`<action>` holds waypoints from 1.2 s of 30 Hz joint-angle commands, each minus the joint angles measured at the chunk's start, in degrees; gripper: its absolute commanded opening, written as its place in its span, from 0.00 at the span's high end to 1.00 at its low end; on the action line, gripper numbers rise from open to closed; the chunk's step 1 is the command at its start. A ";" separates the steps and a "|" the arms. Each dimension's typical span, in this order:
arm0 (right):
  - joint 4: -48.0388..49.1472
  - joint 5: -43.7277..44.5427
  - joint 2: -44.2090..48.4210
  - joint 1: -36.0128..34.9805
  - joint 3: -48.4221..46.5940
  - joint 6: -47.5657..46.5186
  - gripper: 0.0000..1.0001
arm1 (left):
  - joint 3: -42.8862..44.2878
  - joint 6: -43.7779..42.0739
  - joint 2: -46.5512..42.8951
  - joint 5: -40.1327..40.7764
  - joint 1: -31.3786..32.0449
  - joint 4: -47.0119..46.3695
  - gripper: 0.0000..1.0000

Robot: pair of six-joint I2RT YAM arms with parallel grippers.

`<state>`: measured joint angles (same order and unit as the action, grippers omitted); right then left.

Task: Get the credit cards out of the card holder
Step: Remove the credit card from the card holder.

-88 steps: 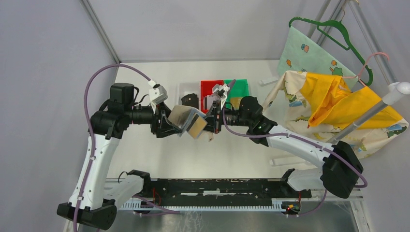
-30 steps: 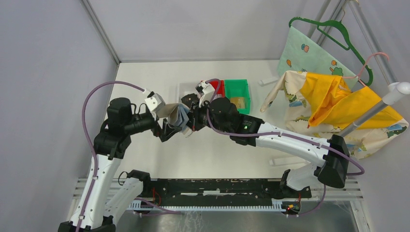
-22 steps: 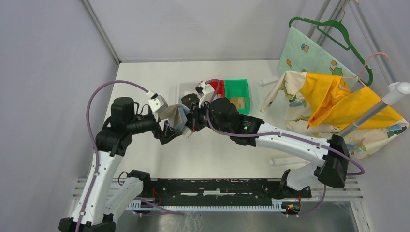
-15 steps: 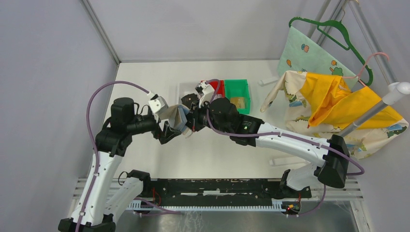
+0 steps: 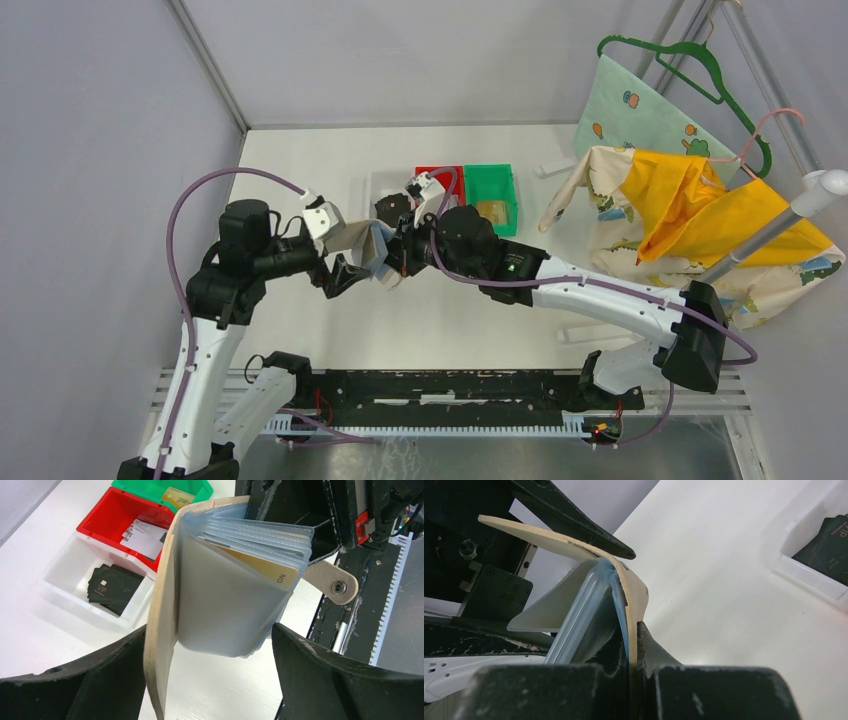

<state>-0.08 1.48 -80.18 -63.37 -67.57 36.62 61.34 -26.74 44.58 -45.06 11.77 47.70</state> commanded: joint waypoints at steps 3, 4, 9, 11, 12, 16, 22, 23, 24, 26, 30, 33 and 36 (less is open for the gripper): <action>6.00 -1.35 2.74 -0.30 -0.30 -0.34 1.00 | 1.67 -1.03 0.09 -0.22 0.11 -1.24 0.10; 6.13 -1.35 2.71 -0.35 -0.38 -0.28 1.00 | 1.49 -0.40 0.12 -0.55 0.06 -1.74 0.11; 4.98 -1.26 1.51 -0.35 -2.00 0.22 1.00 | 0.18 2.44 -0.17 -2.85 0.13 -2.97 0.10; 4.91 -0.98 1.04 -0.35 -2.47 0.53 1.00 | -0.41 2.51 -0.33 -2.61 0.10 -2.99 0.10; 4.90 -0.74 0.80 -0.35 -2.69 0.62 1.00 | -0.62 2.60 -0.48 -2.63 0.10 -2.97 0.09; 4.46 0.07 0.28 -0.34 -3.27 0.72 1.00 | -1.50 1.54 -1.11 -3.37 0.15 -1.70 0.07; 4.56 0.16 0.13 -0.35 -3.32 1.06 1.00 | -3.03 2.17 -2.65 2.57 0.12 -5.06 0.09; 4.69 0.08 0.02 -0.34 -3.35 1.18 1.00 | -3.28 3.17 -2.92 2.97 0.11 -6.21 0.08; 4.76 0.07 -0.13 -0.34 -3.37 1.41 1.00 | -3.56 4.11 -3.10 3.18 0.10 -7.37 0.07; 4.99 -0.09 -0.61 -0.35 -3.76 1.74 1.00 | -3.96 5.52 -3.07 3.00 0.08 -8.65 0.07; 4.69 0.05 -1.29 -0.32 -4.78 1.85 1.00 | -4.61 6.64 -2.72 1.56 0.14 -8.62 0.07; 4.69 0.26 -1.29 -0.34 -4.59 1.89 1.00 | -4.85 5.87 -3.04 1.46 0.12 -8.12 0.06; 4.73 0.44 -1.15 -0.35 -4.33 1.93 1.00 | -4.66 4.92 -3.07 1.34 0.07 -7.14 0.07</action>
<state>0.36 1.34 -82.11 -63.37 -68.77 37.71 56.45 -22.74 41.89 -43.38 11.77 42.70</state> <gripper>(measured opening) 0.048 0.935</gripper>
